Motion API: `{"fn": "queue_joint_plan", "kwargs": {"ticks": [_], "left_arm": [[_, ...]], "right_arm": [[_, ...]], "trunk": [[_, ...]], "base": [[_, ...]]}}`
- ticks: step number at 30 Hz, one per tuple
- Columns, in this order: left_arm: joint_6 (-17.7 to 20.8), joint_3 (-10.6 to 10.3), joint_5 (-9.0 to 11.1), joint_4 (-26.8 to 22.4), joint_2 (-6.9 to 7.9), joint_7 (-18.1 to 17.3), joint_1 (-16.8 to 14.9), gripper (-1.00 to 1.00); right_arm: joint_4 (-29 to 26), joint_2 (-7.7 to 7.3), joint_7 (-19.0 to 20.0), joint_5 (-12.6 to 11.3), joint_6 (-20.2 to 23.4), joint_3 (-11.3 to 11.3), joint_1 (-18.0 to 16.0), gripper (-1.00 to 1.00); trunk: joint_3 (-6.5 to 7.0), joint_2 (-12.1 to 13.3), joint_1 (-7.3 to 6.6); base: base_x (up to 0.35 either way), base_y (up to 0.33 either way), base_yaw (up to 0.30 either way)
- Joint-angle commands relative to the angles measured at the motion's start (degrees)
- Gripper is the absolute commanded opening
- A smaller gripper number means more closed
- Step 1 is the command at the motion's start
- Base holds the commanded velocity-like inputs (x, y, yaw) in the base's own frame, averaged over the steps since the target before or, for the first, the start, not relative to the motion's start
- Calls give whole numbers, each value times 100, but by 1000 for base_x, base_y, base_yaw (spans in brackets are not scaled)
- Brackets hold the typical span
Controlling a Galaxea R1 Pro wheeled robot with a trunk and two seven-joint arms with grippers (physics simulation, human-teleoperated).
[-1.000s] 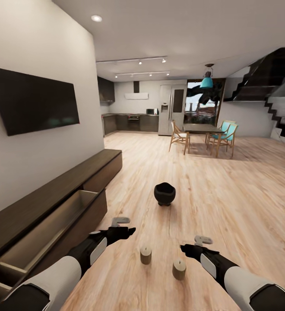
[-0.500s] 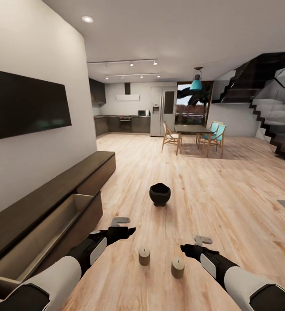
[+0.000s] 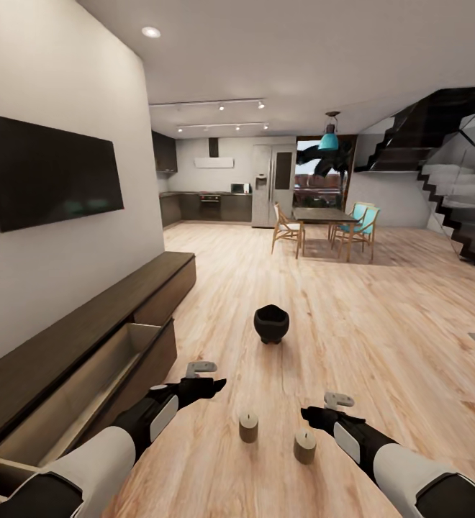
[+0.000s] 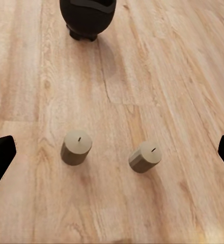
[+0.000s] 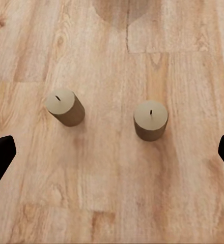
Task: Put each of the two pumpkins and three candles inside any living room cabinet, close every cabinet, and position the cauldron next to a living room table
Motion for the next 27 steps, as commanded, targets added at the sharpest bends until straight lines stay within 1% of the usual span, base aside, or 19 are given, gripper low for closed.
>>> {"fn": "queue_joint_plan", "kwargs": {"ticks": [1, 4, 9, 23, 27], "left_arm": [[30, -20, 49, -5, 3, -2, -3, 100], [29, -20, 49, -3, 3, -2, -2, 100], [29, -20, 49, -2, 3, -2, -2, 100], [29, -20, 49, -2, 3, -2, -2, 100], [29, -20, 49, -2, 3, -2, -2, 100]], "right_arm": [[-7, -4, 11, -25, 26, 19, -3, 100], [-8, -4, 20, -25, 28, 12, -3, 100], [-8, -5, 18, -25, 29, 22, -3, 100], [-7, -6, 16, -30, 29, 18, -3, 100], [-8, -6, 12, -27, 29, 18, -3, 100]], "trunk": [[-6, -3, -1], [-6, -3, -1], [1, -3, -1], [64, -3, -1], [72, -3, -1]], "base": [[0, 179, 0], [0, 175, 0], [0, 48, -69], [0, 4, -230], [0, 0, -97]]}}
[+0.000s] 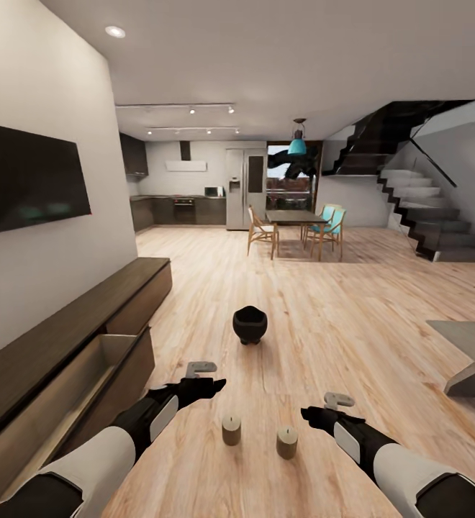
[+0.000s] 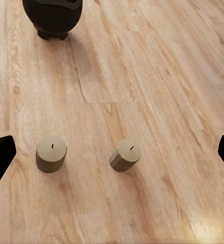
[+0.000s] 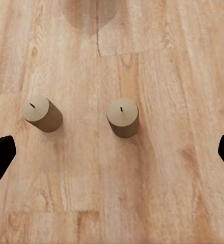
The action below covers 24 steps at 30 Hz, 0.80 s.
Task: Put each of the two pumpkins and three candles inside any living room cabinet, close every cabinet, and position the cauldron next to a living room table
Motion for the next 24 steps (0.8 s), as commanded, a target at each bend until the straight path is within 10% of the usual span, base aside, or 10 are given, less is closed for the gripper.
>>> {"fn": "queue_joint_plan", "kwargs": {"ticks": [1, 21, 24], "left_arm": [[30, -20, 49, -5, 3, -1, -3, 100], [36, -27, 57, -5, -14, 14, -4, 100], [69, -25, 57, -5, -176, 831, -3, 100]], "right_arm": [[-8, -5, 7, -25, 25, 22, -2, 100], [-7, -1, -8, -5, 40, 48, -2, 100], [-16, -1, -3, -8, 33, 32, -2, 100]], "trunk": [[-5, -3, -1], [-3, -3, -1], [-3, -3, -1]], "base": [[0, 0, -47], [0, 86, -5], [0, 0, 0]]}}
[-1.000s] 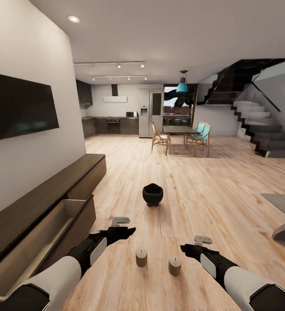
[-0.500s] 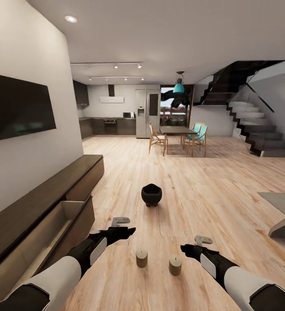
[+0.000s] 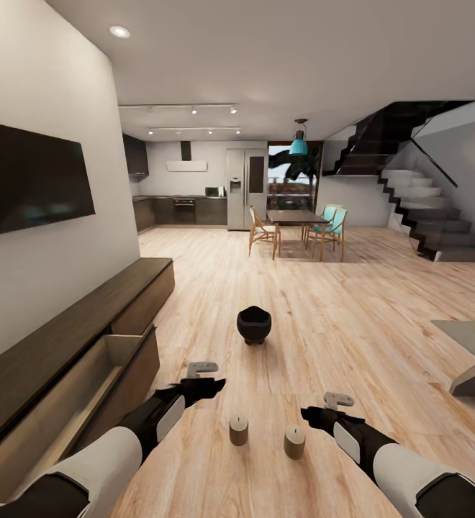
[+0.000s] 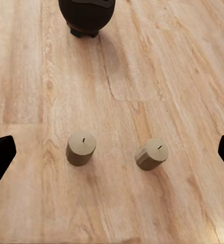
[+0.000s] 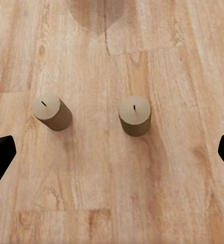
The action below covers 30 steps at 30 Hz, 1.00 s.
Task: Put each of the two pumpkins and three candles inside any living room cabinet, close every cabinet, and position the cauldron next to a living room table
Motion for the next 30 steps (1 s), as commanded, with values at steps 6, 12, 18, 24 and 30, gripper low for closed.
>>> {"fn": "queue_joint_plan", "kwargs": {"ticks": [6, 12, 18, 24, 30], "left_arm": [[77, -11, 36, -5, -125, 680, -5, 100], [639, -14, 26, -19, -242, 733, -11, 100], [899, -14, 22, -10, -338, 757, -9, 100], [1439, -14, 32, 19, -437, 973, -17, 100], [1694, -14, 44, 28, -450, 1012, -57, 100]], "right_arm": [[-11, 3, -151, -22, 49, 15, -6, 100], [-42, -12, -842, -22, 947, 11, -34, 100], [-58, -9, -924, -16, 1324, 11, -69, 100], [-61, 4, -900, -13, 1658, 9, -323, 100], [-73, 20, -866, -23, 2317, 4, -617, 100]], "trunk": [[-6, -3, -1], [-6, -3, -1], [-6, -3, -1], [-6, -3, -1], [-6, -3, -1]], "base": [[0, 0, 0], [0, 0, 0], [0, 0, 0], [0, 0, 0], [0, 0, 0]]}}
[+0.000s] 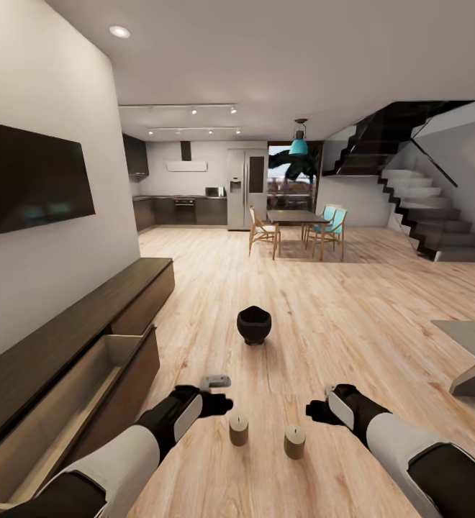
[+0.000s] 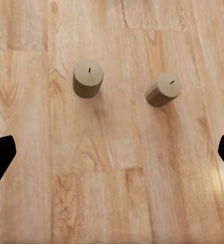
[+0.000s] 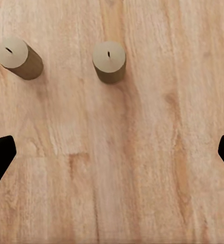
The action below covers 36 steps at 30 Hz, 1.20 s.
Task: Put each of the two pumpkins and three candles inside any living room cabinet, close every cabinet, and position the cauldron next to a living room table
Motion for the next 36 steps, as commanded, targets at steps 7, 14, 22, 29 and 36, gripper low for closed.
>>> {"fn": "queue_joint_plan", "kwargs": {"ticks": [7, 14, 22, 29, 36], "left_arm": [[167, -30, 40, -46, 0, 24, -12, 100], [207, -39, 38, -81, 0, -14, -21, 100], [218, -57, 24, -74, 0, -11, -22, 100], [219, -64, 21, -74, 0, -23, -22, 100], [220, -68, 21, -74, 0, -25, -22, 100]], "right_arm": [[-32, -6, 361, -61, 198, 44, -131, 100], [-44, -13, 1013, -37, 250, 54, -142, 100], [-43, -12, 975, -34, 495, 62, -142, 100], [-40, -4, 218, -44, 522, 57, -142, 100], [-38, 5, 6, -52, 516, 63, -142, 100]], "trunk": [[-7, -3, -1], [-7, -3, -1], [-49, -3, -1], [-111, -3, -1], [-175, -3, -1]], "base": [[0, 0, 0], [0, 0, 0], [0, 0, 0], [0, 0, 0], [0, 0, 0]]}}
